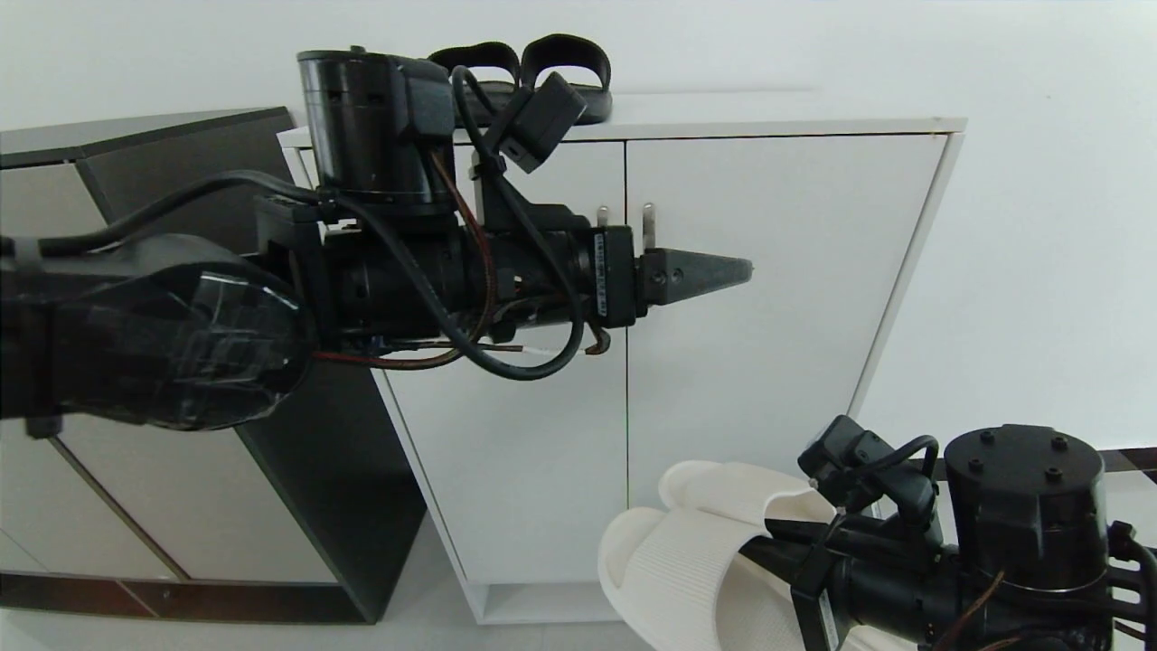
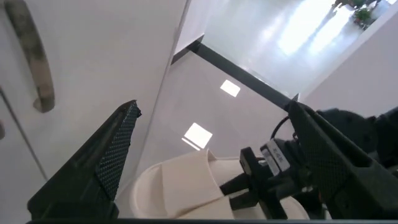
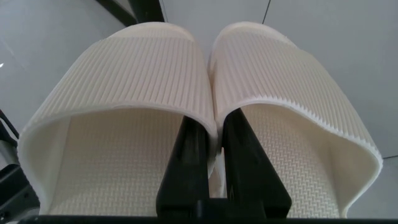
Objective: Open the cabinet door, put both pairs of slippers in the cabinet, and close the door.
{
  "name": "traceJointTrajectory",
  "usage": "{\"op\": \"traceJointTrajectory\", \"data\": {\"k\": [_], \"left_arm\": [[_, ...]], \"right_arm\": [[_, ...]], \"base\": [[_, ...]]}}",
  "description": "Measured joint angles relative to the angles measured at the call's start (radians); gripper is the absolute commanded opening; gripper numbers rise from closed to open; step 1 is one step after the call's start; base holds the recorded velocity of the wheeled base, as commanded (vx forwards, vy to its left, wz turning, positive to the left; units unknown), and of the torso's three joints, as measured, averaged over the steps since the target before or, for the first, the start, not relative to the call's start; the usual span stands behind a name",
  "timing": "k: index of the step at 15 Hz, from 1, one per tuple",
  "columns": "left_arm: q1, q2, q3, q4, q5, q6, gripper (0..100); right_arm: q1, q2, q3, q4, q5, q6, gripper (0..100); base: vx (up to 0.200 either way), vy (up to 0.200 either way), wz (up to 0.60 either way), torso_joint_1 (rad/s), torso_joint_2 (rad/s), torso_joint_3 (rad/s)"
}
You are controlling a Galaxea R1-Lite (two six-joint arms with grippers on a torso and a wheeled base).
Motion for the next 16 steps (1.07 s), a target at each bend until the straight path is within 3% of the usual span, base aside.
{"op": "traceJointTrajectory", "data": {"k": [3, 9, 16], "left_arm": [[0.004, 0.047, -0.038, -0.002, 0.004, -0.007, 100], [0.049, 0.079, -0.043, -0.036, 0.079, -0.004, 100], [0.069, 0.123, -0.082, -0.059, 0.122, -0.004, 100]], "right_arm": [[0.001, 0.0, 0.0, 0.0, 0.0, 0.0, 0], [0.001, 0.0, 0.001, 0.0, -0.001, -0.003, 0], [0.001, 0.001, 0.004, 0.0, -0.002, -0.005, 0]], "base": [[0.0, 0.0, 0.0, 0.0, 0.0, 0.0], [0.0, 0.0, 0.0, 0.0, 0.0, 0.0], [0.0, 0.0, 0.0, 0.0, 0.0, 0.0]]}}
